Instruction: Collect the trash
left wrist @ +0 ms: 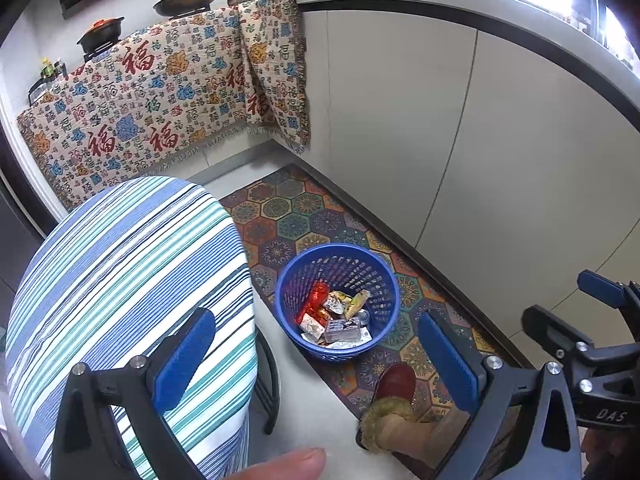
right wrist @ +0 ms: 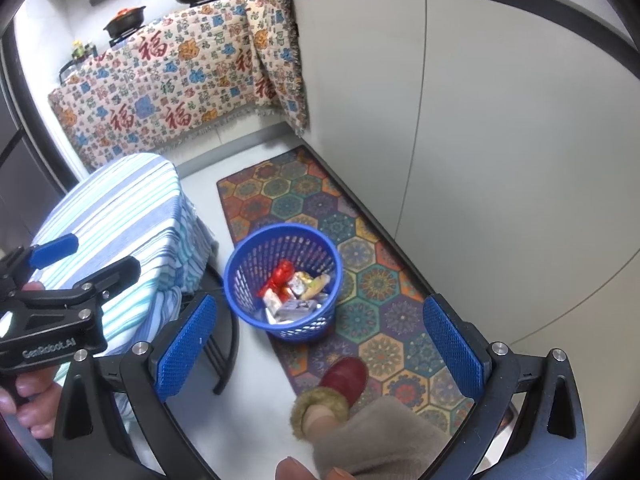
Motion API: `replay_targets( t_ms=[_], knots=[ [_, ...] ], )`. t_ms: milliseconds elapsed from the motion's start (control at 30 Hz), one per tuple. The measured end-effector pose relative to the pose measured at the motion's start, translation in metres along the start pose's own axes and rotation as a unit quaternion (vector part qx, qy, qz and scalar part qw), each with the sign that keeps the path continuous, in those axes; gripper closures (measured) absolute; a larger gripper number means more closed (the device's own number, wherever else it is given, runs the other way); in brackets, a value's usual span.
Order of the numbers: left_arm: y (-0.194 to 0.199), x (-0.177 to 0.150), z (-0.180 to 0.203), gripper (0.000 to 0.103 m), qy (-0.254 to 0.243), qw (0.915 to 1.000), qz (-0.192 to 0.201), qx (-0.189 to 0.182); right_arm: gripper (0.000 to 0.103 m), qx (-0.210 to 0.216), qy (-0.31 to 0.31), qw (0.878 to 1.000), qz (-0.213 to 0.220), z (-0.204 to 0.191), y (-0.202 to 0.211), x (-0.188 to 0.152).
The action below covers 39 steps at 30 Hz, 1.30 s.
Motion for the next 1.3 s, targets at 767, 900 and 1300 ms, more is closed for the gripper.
replay_targets(
  t_ms=[767,900,1300],
  knots=[
    [0.0067,0.0004,-0.0033,0.000,0.005,0.9999,-0.001,0.010,0.000,0.008,-0.001,1.000,0.002,0.0037,0.0043,-0.0021],
    [0.0085,0.0009,-0.0024,0.000,0.002,0.9999,0.000,0.011,0.000,0.008,-0.002,1.000,0.002,0.0050,0.0048,-0.0024],
    [0.0093,-0.0005,-0.0027,0.000,0.000,0.9999,-0.003,0.011,0.000,0.011,0.001,1.000,0.000,0.0072,0.0022,-0.0018]
  ],
)
Point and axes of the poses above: each gripper's, at about its wrist camera, not at the fingertips, and y roughly against the way its jaws point, z to its right, x to its top, the point moved 5 cm from there along -y, roughly the way its jaws point, and after that the axes turned 5 degrees about y, right-handed, at the moved point
